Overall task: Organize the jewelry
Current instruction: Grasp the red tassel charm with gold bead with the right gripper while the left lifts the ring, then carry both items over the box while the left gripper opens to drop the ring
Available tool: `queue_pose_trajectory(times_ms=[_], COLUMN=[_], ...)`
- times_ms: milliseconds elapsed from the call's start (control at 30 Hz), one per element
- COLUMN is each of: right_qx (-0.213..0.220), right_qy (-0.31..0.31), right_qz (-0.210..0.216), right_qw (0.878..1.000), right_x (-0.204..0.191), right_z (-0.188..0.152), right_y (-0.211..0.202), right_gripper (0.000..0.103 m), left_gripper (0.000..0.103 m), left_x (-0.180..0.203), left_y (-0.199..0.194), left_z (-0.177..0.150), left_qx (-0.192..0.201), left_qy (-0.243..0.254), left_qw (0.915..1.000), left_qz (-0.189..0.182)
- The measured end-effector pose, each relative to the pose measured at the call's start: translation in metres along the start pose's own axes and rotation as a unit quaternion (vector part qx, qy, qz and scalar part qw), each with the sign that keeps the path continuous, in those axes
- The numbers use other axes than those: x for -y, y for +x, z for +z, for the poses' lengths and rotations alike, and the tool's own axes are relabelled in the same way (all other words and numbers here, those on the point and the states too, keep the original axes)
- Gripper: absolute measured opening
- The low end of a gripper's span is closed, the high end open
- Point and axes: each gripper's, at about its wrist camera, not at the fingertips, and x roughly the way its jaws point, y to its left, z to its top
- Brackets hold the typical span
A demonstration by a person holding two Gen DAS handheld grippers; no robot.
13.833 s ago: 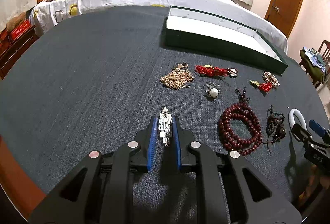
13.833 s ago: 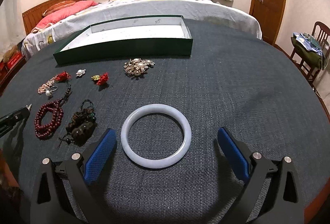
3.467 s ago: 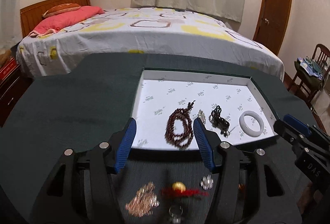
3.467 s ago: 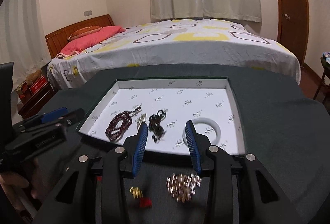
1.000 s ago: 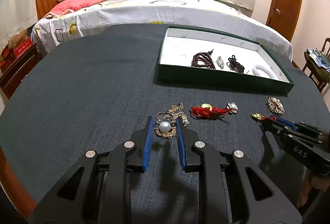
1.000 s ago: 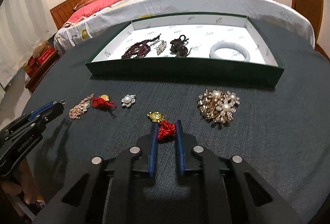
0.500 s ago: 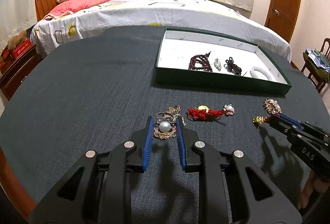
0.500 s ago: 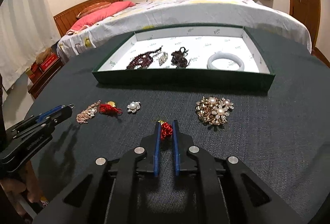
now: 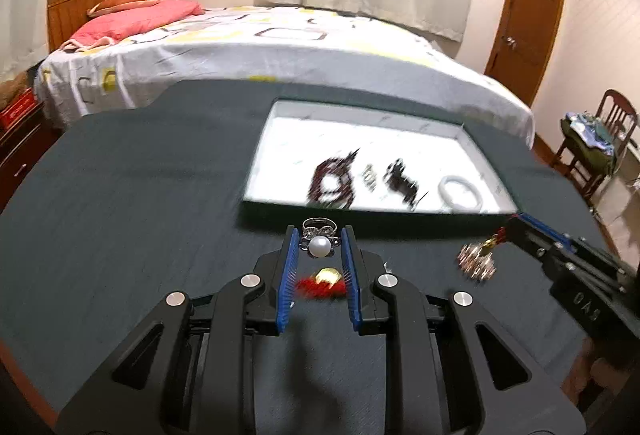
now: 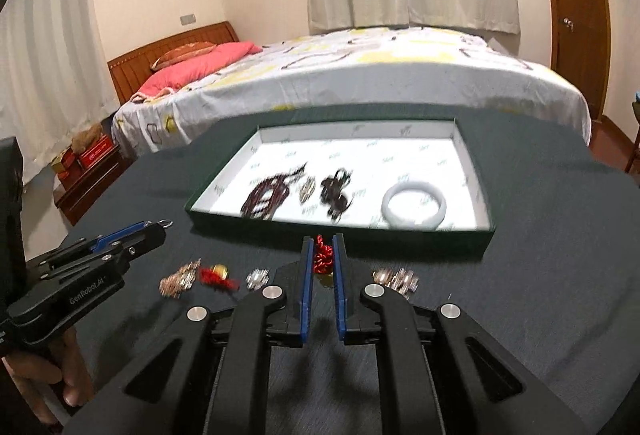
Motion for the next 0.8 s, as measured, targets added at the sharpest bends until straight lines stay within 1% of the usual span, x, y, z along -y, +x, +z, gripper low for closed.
queue_pose_trajectory(times_ms=[200, 300, 400, 567, 700, 800], right_qx=[0.03, 0.05, 0.06, 0.054, 0.04, 0.018], right_qy=[-0.001, -0.003, 0.007, 0.02, 0.021, 0.025], right_qz=[-0.016, -0.028, -0.028, -0.03, -0.035, -0.037], right_qw=[0.999, 0.998, 0.998, 0.998, 0.998, 0.999], right_x=[0.015, 0.026, 0.038, 0.059, 0.067, 0.075], right_z=[0.031, 0.052, 0.069, 0.084, 0.085, 0.083], right_y=[0.01, 0.018, 0.033, 0.067, 0.092, 0.114], right_gripper=[0.01, 0.01, 0.01, 0.01, 0.01, 0.01], left_gripper=[0.022, 0.022, 0.022, 0.022, 0.022, 0.022], left_x=[0.021, 0.033, 0.04, 0.05, 0.058, 0.064], left_y=[0.022, 0.039, 0.06, 0.106, 0.141, 0.163], left_z=[0.033, 0.053, 0.068, 0.09, 0.097, 0.099], left_qx=[0.018, 0.026, 0.022, 0.007, -0.012, -0.027], left_qy=[0.019, 0.028, 0.029, 0.025, 0.033, 0.033], left_qw=[0.9995, 0.999, 0.999, 0.9993, 0.9993, 0.999], left_qz=[-0.015, -0.021, -0.027, -0.025, -0.016, -0.014])
